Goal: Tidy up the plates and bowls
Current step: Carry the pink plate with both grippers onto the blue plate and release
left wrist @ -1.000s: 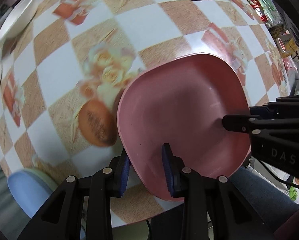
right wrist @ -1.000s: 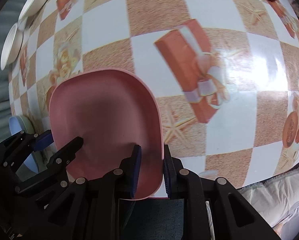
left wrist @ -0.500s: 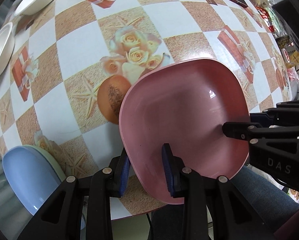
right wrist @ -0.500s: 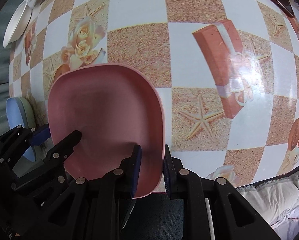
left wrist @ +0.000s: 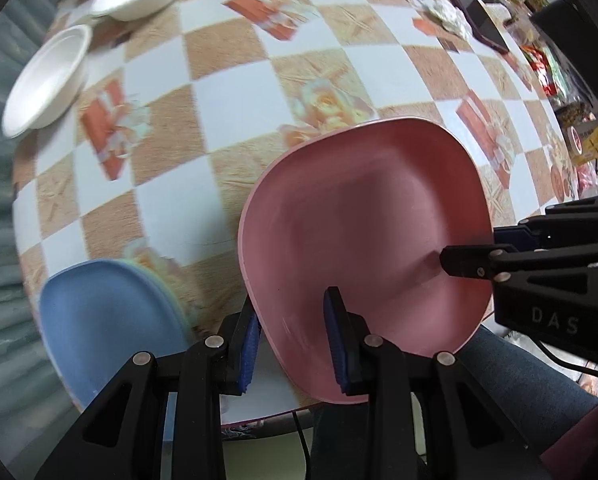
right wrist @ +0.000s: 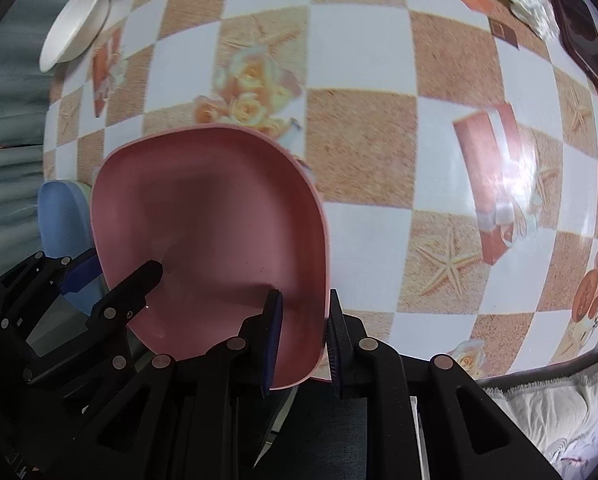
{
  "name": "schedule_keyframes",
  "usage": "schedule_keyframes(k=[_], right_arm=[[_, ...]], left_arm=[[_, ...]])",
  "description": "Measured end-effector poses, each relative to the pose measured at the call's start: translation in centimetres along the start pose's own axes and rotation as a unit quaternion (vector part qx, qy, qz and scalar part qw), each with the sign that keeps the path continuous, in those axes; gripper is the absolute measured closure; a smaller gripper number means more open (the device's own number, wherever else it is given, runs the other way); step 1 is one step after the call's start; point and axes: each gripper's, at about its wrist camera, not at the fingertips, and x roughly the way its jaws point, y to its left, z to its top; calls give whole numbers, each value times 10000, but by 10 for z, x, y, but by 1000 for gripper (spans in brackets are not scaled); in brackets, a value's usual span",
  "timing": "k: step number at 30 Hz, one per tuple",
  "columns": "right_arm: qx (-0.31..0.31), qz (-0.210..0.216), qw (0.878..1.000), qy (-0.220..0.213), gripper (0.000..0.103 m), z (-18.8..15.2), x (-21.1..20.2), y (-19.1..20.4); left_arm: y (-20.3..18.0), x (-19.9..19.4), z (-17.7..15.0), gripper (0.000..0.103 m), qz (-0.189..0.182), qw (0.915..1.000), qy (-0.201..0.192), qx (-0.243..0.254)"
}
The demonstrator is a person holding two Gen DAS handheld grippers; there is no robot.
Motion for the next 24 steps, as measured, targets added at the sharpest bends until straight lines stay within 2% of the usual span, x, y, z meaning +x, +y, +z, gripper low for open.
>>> schedule_keyframes(k=[8,18,22,24], right_arm=[[-562,180,9983,-2,80,6,-13,82],[-1260,269,9915,183,80,12,4,183],[-1404,382,9888,338,80,10,15,220],[-1490,380,9873,394,80,8,18,233]], left_arm=[[48,-20,-26,69,187,9985,-154,-482],[115,-36,-64,69,456,9925,-226,-1111],[143,-39,-58,69,577,9897,-249,-1285],[153,-41,-67,69,671,9892,-257,-1280]])
